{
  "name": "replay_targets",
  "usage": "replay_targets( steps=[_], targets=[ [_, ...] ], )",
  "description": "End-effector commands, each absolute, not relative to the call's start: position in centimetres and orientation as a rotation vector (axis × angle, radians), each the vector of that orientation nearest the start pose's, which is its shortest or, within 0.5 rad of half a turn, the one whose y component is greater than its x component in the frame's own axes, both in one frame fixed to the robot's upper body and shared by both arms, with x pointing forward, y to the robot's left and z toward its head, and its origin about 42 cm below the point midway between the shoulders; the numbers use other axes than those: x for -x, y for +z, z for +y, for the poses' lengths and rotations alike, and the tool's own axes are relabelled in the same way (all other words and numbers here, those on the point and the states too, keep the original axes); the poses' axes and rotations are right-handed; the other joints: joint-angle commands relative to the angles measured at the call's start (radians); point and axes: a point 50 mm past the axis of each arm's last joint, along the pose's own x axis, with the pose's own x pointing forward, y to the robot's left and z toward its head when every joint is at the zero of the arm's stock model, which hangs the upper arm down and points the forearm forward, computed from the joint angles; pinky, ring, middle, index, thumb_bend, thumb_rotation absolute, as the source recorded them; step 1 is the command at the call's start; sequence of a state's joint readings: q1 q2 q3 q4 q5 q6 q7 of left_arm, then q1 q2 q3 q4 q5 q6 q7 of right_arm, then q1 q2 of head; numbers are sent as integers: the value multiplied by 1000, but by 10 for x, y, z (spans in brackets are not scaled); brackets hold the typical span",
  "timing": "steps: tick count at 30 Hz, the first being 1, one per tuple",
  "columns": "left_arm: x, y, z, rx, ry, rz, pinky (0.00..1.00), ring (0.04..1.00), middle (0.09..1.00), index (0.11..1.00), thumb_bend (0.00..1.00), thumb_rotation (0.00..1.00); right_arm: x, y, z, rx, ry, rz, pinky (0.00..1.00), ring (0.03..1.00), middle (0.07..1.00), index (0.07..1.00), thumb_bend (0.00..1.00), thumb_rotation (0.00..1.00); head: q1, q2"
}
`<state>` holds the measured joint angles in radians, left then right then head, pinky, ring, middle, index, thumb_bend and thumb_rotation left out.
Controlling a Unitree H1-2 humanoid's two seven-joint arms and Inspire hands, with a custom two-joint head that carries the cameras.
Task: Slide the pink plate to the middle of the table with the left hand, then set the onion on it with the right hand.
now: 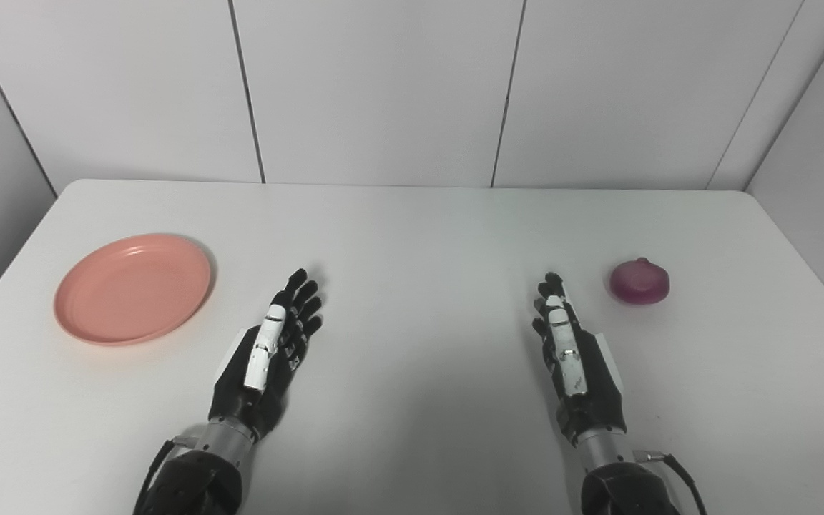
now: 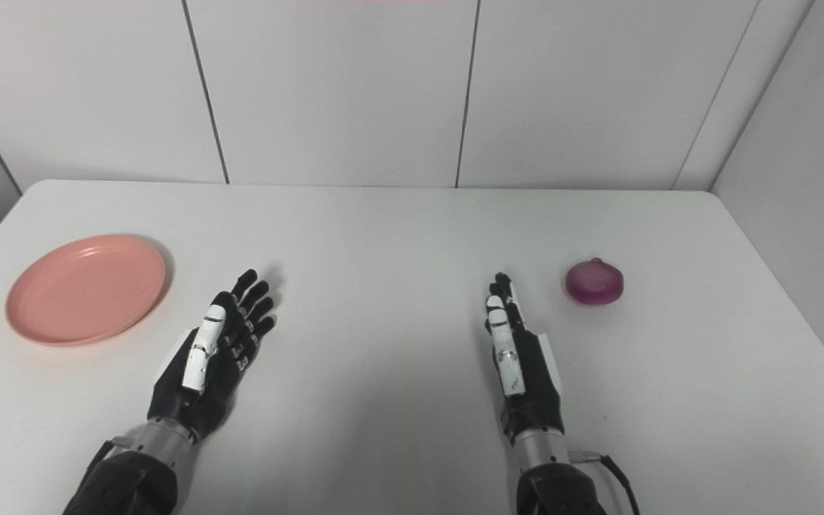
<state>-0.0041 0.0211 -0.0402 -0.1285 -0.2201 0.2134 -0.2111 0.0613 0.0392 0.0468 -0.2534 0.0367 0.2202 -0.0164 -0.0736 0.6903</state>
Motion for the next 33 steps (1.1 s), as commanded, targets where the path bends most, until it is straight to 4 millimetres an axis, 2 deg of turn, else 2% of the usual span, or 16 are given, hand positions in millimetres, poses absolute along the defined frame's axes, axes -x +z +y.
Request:
replay_targets(
  steps=[1,33],
  targets=[
    [-278,127,192,212,-284,26,1000,1000,1000,1000,455,1000,-258,140,-186,-89,22,-16,1000,1000,1000,1000,191,1000,1,1],
    [-277,127,193,208,-288,23,1000,1000,1000,1000,456,1000,-257,139,-186,-99,20,-22,1000,1000,1000,1000,194,1000,0,-1]
  ],
)
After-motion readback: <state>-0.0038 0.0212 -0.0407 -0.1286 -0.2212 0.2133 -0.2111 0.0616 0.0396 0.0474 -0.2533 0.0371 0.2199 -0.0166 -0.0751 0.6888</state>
